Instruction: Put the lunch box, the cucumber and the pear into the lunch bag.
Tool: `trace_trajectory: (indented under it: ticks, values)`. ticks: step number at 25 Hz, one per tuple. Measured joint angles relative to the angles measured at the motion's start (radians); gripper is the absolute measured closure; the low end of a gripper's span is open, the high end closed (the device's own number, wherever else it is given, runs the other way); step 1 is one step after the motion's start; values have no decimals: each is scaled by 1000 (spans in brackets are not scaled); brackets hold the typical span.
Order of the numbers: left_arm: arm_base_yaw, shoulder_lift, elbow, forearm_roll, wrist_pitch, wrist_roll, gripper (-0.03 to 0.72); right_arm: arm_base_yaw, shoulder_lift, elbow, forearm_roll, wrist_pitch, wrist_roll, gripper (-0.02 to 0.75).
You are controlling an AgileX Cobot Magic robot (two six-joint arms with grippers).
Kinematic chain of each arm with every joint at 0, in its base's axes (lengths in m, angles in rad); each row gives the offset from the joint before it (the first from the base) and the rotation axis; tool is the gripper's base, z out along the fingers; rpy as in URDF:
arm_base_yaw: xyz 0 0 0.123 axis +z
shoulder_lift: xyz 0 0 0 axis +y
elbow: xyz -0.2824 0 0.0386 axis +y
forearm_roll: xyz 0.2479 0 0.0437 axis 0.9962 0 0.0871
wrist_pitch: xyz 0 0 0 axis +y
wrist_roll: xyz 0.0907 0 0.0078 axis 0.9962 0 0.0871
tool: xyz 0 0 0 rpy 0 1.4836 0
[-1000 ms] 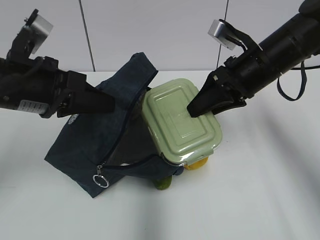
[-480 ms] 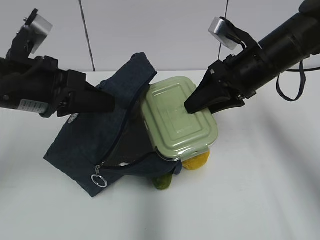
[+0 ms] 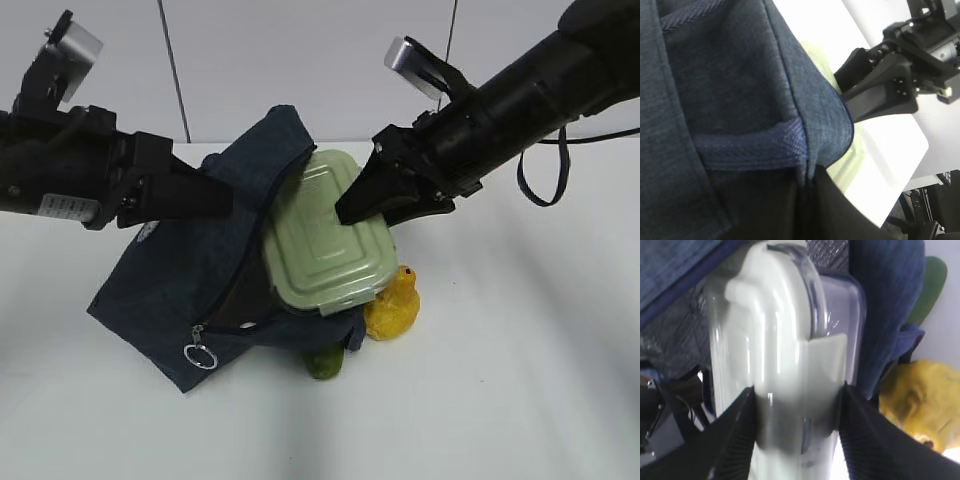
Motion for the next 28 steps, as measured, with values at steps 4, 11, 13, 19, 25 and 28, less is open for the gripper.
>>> trace_trajectory:
  ticks: [4, 11, 13, 19, 25, 28]
  values:
    - [0, 0, 0, -3, 8, 1, 687, 11, 0, 0, 35, -40, 17, 368]
    - [0, 24, 0, -51, 33, 1, 687, 65, 40, 0, 141, -73, 21, 368]
    - [0, 32, 0, -54, 37, 1, 687, 85, 64, 0, 154, -84, 21, 368]
    - [0, 40, 0, -59, 52, 1, 687, 128, 93, 0, 181, -156, 3, 368]
    - [0, 40, 0, -82, 51, 1, 687, 156, 125, 0, 222, -212, -41, 368]
    - [0, 40, 0, -82, 52, 1, 687, 164, 159, -5, 241, -215, -63, 368]
